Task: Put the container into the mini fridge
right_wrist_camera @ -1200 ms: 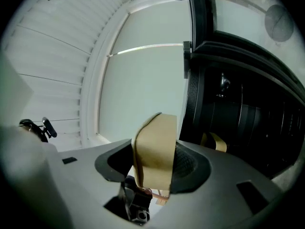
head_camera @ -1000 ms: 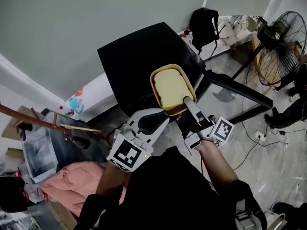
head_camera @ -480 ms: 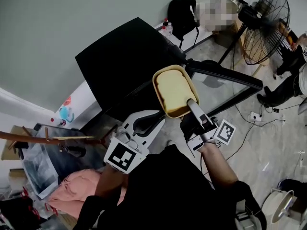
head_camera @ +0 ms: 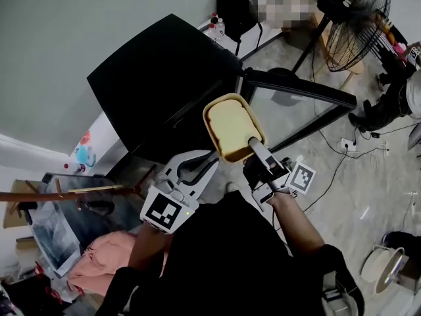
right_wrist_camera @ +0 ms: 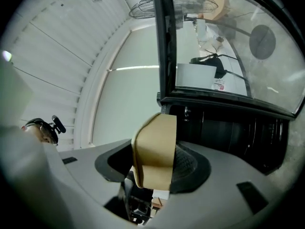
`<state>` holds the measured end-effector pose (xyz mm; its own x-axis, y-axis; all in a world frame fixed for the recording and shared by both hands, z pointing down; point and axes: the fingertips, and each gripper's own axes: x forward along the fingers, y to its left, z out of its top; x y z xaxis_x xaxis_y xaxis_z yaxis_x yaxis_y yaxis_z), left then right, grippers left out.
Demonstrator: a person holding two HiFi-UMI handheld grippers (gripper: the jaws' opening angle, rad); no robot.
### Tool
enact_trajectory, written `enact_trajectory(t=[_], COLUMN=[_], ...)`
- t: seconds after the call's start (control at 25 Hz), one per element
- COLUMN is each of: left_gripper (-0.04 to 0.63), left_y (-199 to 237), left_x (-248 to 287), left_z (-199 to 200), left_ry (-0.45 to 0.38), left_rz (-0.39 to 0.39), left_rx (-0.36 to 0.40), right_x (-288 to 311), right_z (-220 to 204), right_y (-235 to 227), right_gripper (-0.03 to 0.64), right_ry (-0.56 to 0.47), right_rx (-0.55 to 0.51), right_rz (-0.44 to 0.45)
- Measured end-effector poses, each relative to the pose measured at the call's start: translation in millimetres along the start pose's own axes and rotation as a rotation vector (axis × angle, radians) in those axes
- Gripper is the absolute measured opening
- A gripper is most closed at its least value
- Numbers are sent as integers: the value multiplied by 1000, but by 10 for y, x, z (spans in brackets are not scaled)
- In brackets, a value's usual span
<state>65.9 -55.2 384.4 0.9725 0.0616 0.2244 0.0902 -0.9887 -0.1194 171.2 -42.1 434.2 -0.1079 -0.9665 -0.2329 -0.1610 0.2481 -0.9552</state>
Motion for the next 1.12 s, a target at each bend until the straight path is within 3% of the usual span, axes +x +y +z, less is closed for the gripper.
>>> enact_trajectory(t=[0.6, 1.12], left_gripper=[67, 67], left_y=[330, 607], left_x=[-267, -381], left_z=[-396, -564], left_ry=[89, 120], left_rz=[175, 296], left_rx=[-99, -156], right_x=[542, 1025], right_z=[-25, -76], right_y=[-835, -1208], right_gripper=[224, 224], right_ry=[129, 223], right_rx=[40, 66], right_rz=[-77, -121])
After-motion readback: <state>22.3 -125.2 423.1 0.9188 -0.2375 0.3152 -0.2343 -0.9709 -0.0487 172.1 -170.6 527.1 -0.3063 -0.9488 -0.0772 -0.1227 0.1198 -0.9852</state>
